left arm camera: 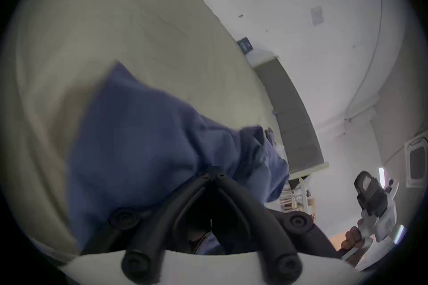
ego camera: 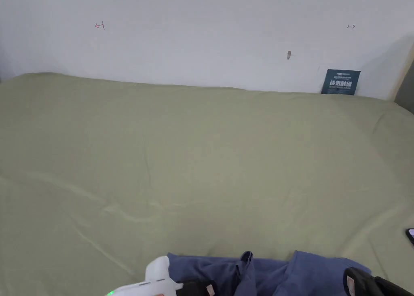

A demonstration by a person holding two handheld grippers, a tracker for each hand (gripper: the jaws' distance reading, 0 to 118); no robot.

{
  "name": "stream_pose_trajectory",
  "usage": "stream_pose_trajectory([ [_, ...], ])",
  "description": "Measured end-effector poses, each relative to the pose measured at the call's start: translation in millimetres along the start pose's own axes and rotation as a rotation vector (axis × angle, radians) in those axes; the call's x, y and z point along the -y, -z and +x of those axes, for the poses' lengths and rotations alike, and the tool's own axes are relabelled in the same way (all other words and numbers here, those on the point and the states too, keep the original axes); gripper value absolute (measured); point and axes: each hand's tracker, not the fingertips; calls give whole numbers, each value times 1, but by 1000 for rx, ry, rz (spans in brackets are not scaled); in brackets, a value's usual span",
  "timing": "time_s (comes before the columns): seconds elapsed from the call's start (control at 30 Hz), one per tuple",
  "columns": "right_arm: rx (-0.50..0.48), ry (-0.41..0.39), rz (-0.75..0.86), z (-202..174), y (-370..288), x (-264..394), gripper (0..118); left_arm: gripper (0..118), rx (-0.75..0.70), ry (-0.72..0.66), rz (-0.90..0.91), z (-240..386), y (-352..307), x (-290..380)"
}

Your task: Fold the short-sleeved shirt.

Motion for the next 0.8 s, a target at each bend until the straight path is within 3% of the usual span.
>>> stream_pose_trajectory([
  [0.1, 14, -6, -10, 2, -4, 2, 0, 0, 88, 20, -43, 15, 26, 24],
  [0.37, 30, -14, -48, 5, -6, 6, 0, 0, 99, 55, -24, 25, 68, 72],
  [0.63, 11, -19, -67, 0, 0, 7, 0, 0, 124, -40, -70, 33, 40, 36],
  [0.67, 8, -22, -65, -1, 0, 5, 0, 9, 154, -16, -44, 31, 18, 23],
  [0.7, 4, -26, -60, -2, 0, 4, 0, 32, 162, 23, -29, 28, -2, 9],
  [0.77, -6, -34, -46, -3, 2, 1, 0, 103, 86, 42, -38, 17, -37, -19],
  [0.8, -10, -36, -40, -3, 4, 0, 0, 113, 36, 46, -39, 7, -53, -29],
])
